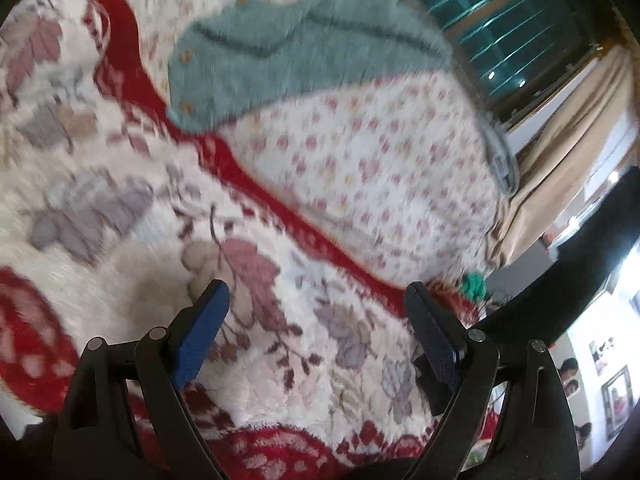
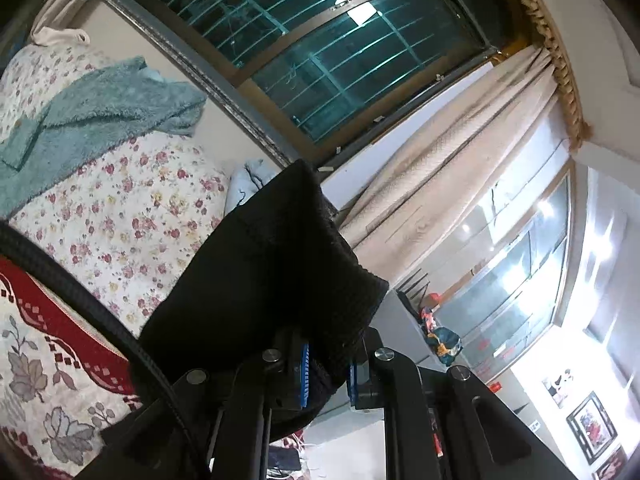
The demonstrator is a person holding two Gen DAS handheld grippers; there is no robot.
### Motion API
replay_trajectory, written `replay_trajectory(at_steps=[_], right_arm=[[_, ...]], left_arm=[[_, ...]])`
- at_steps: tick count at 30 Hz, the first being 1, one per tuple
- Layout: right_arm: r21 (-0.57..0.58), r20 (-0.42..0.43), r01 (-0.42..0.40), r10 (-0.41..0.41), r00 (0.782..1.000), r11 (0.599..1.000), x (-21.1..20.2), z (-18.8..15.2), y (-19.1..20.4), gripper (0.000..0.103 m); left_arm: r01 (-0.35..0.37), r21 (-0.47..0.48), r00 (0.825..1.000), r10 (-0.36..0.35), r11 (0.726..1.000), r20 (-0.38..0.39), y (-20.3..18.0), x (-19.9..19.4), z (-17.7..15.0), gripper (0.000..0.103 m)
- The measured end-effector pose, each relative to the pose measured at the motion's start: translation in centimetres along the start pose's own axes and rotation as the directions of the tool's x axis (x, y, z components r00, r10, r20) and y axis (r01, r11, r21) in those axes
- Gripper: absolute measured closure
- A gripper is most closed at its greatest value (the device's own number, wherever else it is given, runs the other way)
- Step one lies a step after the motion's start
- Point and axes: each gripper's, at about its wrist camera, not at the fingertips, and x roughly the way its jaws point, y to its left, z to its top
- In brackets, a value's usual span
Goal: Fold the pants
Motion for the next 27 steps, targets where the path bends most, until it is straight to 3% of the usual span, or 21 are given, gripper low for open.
replay_trajectory(at_steps=[4, 8, 13, 15, 18, 23, 27], right_arm=[[-0.005, 0.021, -0.010, 0.010, 1.000, 1.000, -0.6, 1.6, 1.1, 0.091], [0.023, 0.035, -0.087, 0.086, 0.996, 0.996, -2.3, 3.7, 4.5, 0.091], [-0.067, 0.079, -0.234, 0.239, 0.968, 0.970, -5.0, 6.7, 14.6, 0.090], [-0.092, 0.082, -0.343, 0.351, 0.933, 0.935, -6.0, 7.9, 20.1, 0.090], [-0.161, 0.044, -0.456, 0.468, 0.883, 0.875, -6.8, 9.1, 29.5, 0.091], [-0.280, -0.048, -0.586, 0.599, 0.800, 0.760, -8.5, 9.0, 46.0, 0.091], [-0.307, -0.066, -0.672, 0.689, 0.722, 0.674, -11.5, 9.0, 55.0, 0.090]], left_arm=[[-0.033, 0.030, 0.998, 0.031, 0.999, 0.048, 0.3, -3.9, -0.5, 0.014], [-0.095, 0.020, 0.987, 0.092, 0.995, 0.136, 1.8, -8.3, -1.5, 0.014], [-0.149, -0.121, 0.954, 0.175, 0.981, 0.244, 5.6, -11.8, -3.7, 0.014], [-0.150, -0.187, 0.947, 0.195, 0.971, 0.257, 6.6, -12.2, -3.8, 0.014], [-0.149, -0.190, 0.950, 0.194, 0.970, 0.246, 7.0, -11.8, -3.7, 0.014], [-0.142, -0.147, 0.961, 0.172, 0.979, 0.217, 6.4, -11.2, -3.9, 0.014], [-0.139, -0.147, 0.962, 0.169, 0.979, 0.213, 6.6, -11.3, -3.9, 0.014]])
